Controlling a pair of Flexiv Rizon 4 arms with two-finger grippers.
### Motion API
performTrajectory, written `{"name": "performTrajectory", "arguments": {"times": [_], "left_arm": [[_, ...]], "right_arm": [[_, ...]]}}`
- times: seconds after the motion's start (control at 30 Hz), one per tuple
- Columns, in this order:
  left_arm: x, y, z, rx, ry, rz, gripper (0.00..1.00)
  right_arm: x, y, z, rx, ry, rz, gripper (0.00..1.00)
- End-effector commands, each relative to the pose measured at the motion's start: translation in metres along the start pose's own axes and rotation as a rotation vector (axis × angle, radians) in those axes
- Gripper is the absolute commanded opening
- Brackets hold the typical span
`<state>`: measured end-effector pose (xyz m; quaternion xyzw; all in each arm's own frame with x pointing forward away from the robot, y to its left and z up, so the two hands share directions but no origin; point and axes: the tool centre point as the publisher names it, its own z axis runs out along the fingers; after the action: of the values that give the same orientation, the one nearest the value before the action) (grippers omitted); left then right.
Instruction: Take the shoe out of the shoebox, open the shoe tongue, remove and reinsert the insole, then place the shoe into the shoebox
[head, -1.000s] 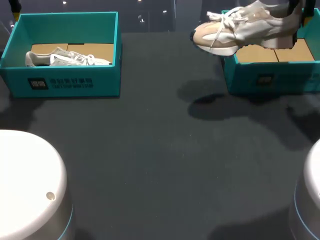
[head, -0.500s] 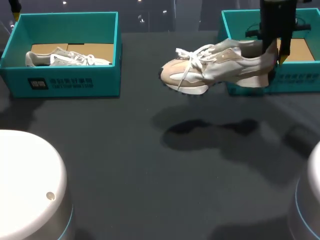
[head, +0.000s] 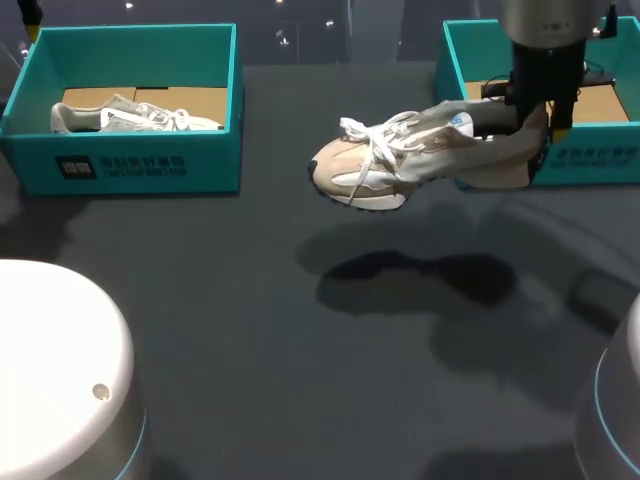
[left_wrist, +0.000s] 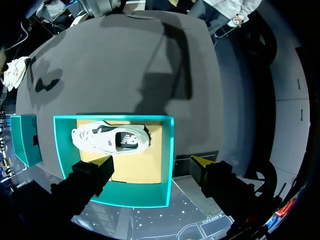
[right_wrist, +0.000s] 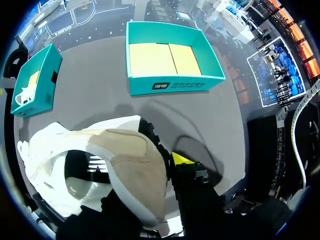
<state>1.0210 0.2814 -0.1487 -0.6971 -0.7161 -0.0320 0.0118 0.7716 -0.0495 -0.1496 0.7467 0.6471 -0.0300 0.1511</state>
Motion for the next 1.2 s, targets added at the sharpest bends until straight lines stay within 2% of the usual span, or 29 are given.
{"name": "performTrajectory", "arguments": {"times": [0.03, 0.27, 0.33, 0.57, 0.87, 1.2], "left_arm": [[0.0, -0.001, 0.0, -0.002, 0.002, 0.001, 1.0], [0.0, -0.001, 0.0, -0.002, 0.002, 0.001, 1.0], [0.0, -0.001, 0.0, -0.002, 0.002, 0.001, 1.0], [0.0, -0.001, 0.0, -0.002, 0.002, 0.001, 1.0], [0.0, -0.001, 0.0, -0.002, 0.002, 0.001, 1.0], [0.0, -0.001, 0.0, -0.002, 0.002, 0.001, 1.0]], "right_arm": [[0.008, -0.009, 0.005, -0.014, -0.016, -0.017, 0.0], [0.041, -0.045, 0.038, 0.017, -0.063, -0.077, 0.0], [0.046, -0.055, 0.048, 0.029, -0.094, -0.068, 0.0], [0.058, -0.083, 0.078, 0.01, -0.082, -0.029, 0.0], [0.069, -0.109, 0.101, 0.016, -0.057, -0.01, 0.0], [0.088, -0.123, 0.131, 0.052, -0.025, 0.007, 0.0]]}}
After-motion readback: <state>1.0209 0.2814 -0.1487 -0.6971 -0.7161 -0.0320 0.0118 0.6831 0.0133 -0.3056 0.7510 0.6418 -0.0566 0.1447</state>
